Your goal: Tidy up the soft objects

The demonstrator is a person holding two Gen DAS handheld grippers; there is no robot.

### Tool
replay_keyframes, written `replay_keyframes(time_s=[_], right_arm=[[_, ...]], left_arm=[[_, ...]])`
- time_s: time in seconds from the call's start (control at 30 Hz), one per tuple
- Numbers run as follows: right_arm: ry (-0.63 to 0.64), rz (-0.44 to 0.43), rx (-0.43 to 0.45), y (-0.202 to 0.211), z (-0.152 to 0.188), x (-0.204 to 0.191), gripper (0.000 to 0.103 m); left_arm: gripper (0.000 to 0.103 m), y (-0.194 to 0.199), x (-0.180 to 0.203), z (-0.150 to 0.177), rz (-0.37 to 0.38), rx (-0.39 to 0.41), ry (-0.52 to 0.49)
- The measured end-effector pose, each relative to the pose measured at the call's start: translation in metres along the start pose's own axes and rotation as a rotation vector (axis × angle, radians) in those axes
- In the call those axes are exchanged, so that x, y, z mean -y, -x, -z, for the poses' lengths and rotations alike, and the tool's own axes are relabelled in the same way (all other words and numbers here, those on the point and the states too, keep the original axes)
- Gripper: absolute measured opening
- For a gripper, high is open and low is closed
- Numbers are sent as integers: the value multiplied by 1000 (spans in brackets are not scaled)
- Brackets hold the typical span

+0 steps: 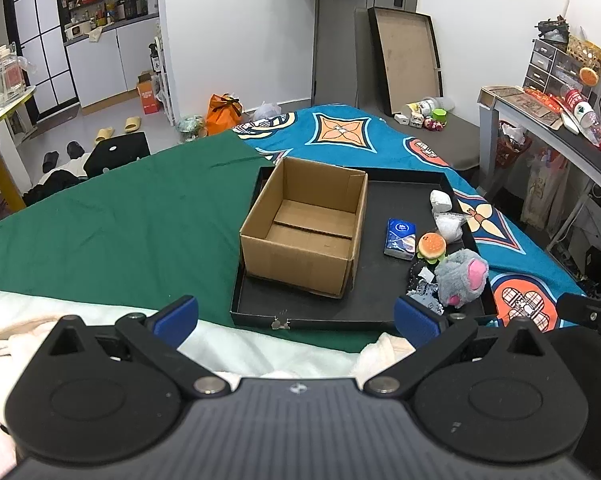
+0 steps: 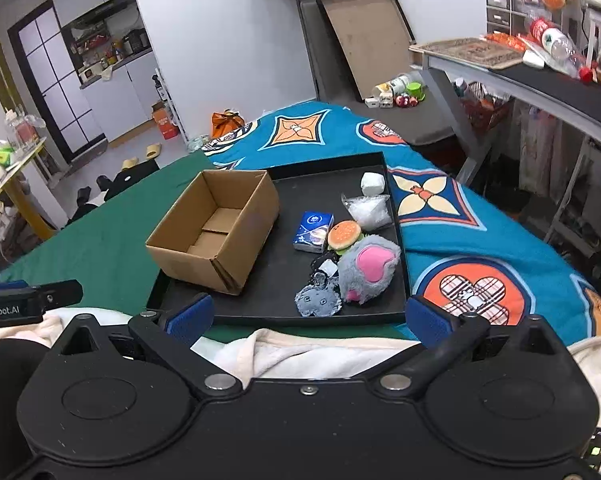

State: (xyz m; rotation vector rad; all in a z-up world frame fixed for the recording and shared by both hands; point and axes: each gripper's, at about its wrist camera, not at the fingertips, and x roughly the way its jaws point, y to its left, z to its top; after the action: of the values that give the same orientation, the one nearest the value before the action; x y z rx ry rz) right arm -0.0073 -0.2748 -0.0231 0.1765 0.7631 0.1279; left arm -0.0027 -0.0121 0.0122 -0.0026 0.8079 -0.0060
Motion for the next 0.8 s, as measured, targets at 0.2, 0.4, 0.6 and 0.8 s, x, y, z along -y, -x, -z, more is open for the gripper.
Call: replay_keyframes(time_s=[0.2,0.4,0.6,0.8], right_arm=[[-8,20,-8,-6,2,4,103],[-14,27,-21,-14,1,7,103],[-28,28,-30,-24,-2,12,103],[-45,39,-35,-37,-5,18,103]], left_arm=[[103,-6,-1,1,2,-10,1],[103,-14,-2,1,-2,-21,1],[103,-23,-2,-2,1,-20,-14],[103,-38,-8,-7,9,-29,14]])
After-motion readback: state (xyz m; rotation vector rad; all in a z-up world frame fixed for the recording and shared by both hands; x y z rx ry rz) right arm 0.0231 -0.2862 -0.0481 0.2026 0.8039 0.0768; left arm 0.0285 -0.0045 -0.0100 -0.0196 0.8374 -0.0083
